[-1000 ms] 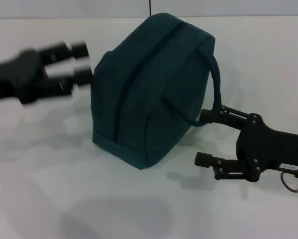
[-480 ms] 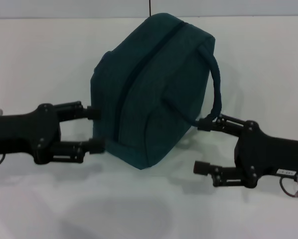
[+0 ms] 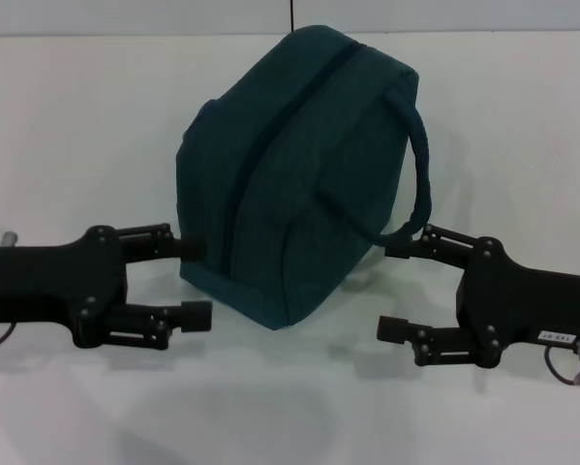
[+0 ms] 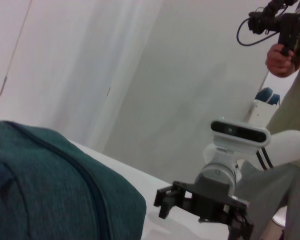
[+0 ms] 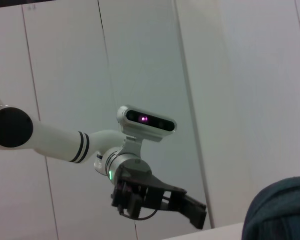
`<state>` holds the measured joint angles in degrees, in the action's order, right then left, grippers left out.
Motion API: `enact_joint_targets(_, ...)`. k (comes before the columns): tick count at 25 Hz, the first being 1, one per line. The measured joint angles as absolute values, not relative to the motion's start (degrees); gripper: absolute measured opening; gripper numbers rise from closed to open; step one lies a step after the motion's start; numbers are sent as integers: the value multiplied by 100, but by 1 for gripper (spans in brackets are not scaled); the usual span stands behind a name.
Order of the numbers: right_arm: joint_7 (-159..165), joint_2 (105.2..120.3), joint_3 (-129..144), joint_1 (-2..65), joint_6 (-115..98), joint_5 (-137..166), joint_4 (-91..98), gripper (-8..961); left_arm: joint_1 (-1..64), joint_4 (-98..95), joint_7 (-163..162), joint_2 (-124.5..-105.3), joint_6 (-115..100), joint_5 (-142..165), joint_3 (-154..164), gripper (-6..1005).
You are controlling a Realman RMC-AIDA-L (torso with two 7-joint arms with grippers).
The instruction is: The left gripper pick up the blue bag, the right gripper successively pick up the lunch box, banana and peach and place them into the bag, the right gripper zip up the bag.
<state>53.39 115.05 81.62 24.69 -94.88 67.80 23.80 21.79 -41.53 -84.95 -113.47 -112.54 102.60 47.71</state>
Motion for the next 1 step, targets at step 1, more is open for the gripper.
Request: enact_joint_targets(1, 5338, 11503, 8156, 2469, -9484, 6781, 2382, 874, 2179, -4156, -8494, -11351, -11255, 10286, 4800, 880)
